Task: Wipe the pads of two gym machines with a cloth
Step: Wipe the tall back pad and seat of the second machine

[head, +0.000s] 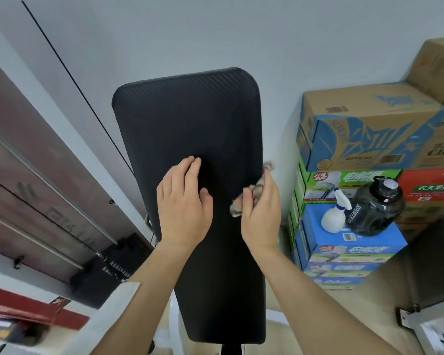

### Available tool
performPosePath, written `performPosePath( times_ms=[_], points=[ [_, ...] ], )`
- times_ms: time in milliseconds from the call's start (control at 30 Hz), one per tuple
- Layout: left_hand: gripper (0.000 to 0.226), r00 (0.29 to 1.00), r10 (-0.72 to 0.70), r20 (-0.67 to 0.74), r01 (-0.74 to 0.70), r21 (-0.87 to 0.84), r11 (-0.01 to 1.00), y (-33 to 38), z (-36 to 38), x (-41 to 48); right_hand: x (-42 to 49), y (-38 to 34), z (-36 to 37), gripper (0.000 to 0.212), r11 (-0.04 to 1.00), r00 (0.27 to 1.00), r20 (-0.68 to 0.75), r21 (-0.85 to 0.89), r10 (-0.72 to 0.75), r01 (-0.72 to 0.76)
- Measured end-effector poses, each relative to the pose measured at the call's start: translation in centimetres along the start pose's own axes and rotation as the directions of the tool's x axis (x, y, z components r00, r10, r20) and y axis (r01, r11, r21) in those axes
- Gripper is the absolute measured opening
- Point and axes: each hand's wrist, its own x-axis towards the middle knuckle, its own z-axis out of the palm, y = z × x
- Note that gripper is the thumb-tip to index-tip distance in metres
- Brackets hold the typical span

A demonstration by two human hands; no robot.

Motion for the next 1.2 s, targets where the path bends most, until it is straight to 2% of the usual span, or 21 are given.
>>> performPosePath(
  times_ms=[100, 200, 267, 333, 400, 433, 500, 567, 600, 633, 733, 800, 867, 900, 967, 1000, 1033, 1100, 1133, 1200],
  points=[
    [0.055, 0.999, -0.007, 0.04, 0.007, 0.001, 1.0, -1.2, -0.1, -1.8, -1.0, 0.6, -0.4, 0.066, 0.999, 1.0, 0.021, -0.052, -0.002, 0.003],
    [0.055, 0.998, 0.014, 0.054, -0.013, -0.025, 1.0, -2.9, -0.7, -2.0, 2.8, -2.8, -0.5, 0.066, 0.978, 0.979, -0.057, -0.088, -0.194, 0.188],
    [0.054, 0.999, 0.019, 0.039, -0.017, -0.052, 0.999, -3.9, -1.2, -1.3, 6.6, -5.8, -0.5, 0.062, 0.901, 0.923, -0.119, -0.291, -0.366, 0.32],
    [0.054, 1.0, -0.002, 0.022, 0.004, -0.084, 0.996, -5.2, -1.7, -0.6, 8.7, -7.5, -0.1, 0.06, 0.767, 0.873, -0.113, -0.54, -0.474, 0.347],
    [0.054, 1.0, -0.015, 0.016, 0.017, -0.106, 0.994, -6.5, -1.9, -0.4, 7.5, -6.4, 0.8, 0.062, 0.647, 0.849, -0.03, -0.663, -0.527, 0.378],
    [0.054, 1.0, -0.024, 0.018, 0.026, -0.117, 0.993, -7.1, -1.9, -0.6, 5.6, -5.1, 1.5, 0.062, 0.58, 0.821, 0.058, -0.679, -0.568, 0.45],
    [0.055, 0.999, -0.024, 0.036, 0.028, -0.135, 0.99, -8.2, -1.7, -1.4, 0.9, -2.3, 3.0, 0.063, 0.418, 0.703, 0.304, -0.63, -0.643, 0.655],
    [0.055, 0.998, -0.013, 0.053, 0.022, -0.153, 0.988, -9.3, -1.7, -2.1, -1.4, -1.2, 3.6, 0.06, 0.256, 0.592, 0.478, -0.595, -0.649, 0.761],
    [0.055, 0.998, -0.014, 0.053, 0.022, -0.161, 0.987, -9.9, -1.7, -2.1, -0.5, -1.9, 3.8, 0.058, 0.228, 0.583, 0.489, -0.606, -0.649, 0.762],
    [0.054, 0.999, -0.02, 0.047, 0.028, -0.168, 0.985, -10.5, -1.8, -2.1, 0.8, -3.4, 4.1, 0.056, 0.238, 0.608, 0.451, -0.64, -0.654, 0.731],
    [0.053, 0.996, -0.083, 0.029, 0.087, -0.2, 0.976, -12.1, -2.4, -1.5, 5.9, -10.6, 5.5, 0.061, 0.346, 0.736, 0.292, -0.737, -0.611, 0.58],
    [0.051, 0.984, -0.171, 0.038, 0.175, -0.259, 0.95, -12.9, -2.9, -1.3, 6.3, -13.9, 7.7, 0.061, 0.388, 0.74, 0.249, -0.724, -0.625, 0.571],
    [0.047, 0.958, -0.28, 0.069, 0.285, -0.367, 0.886, -13.5, -3.4, -1.1, 3.8, -14.3, 10.2, 0.06, 0.283, 0.656, 0.339, -0.701, -0.675, 0.654],
    [0.045, 0.939, -0.335, 0.082, 0.337, -0.423, 0.841, -13.9, -3.8, -1.0, 1.9, -13.5, 11.2, 0.059, 0.182, 0.578, 0.454, -0.658, -0.679, 0.731],
    [0.04, 0.901, -0.422, 0.1, 0.41, -0.517, 0.752, -14.6, -4.5, -0.7, -0.9, -12.2, 12.1, 0.059, -0.091, 0.363, 0.729, -0.501, -0.58, 0.861],
    [0.039, 0.888, -0.447, 0.107, 0.428, -0.547, 0.72, -15.1, -4.9, -0.6, -1.0, -12.3, 12.3, 0.056, -0.183, 0.286, 0.813, -0.426, -0.508, 0.886],
    [0.038, 0.88, -0.461, 0.112, 0.439, -0.562, 0.701, -15.5, -5.3, -0.6, -0.3, -13.6, 12.4, 0.052, -0.213, 0.26, 0.846, -0.392, -0.465, 0.895],
    [0.038, 0.869, -0.48, 0.119, 0.457, -0.563, 0.688, -16.4, -5.8, -0.7, 2.4, -17.9, 12.8, 0.041, -0.191, 0.298, 0.82, -0.433, -0.488, 0.881],
    [0.038, 0.861, -0.494, 0.121, 0.469, -0.565, 0.68, -16.9, -6.0, -0.8, 4.3, -20.2, 13.1, 0.039, -0.169, 0.339, 0.777, -0.489, -0.531, 0.856],
    [0.037, 0.84, -0.529, 0.119, 0.494, -0.57, 0.656, -17.8, -6.5, -0.8, 7.7, -24.2, 13.2, 0.039, -0.16, 0.446, 0.729, -0.596, -0.52, 0.787]
  ],
)
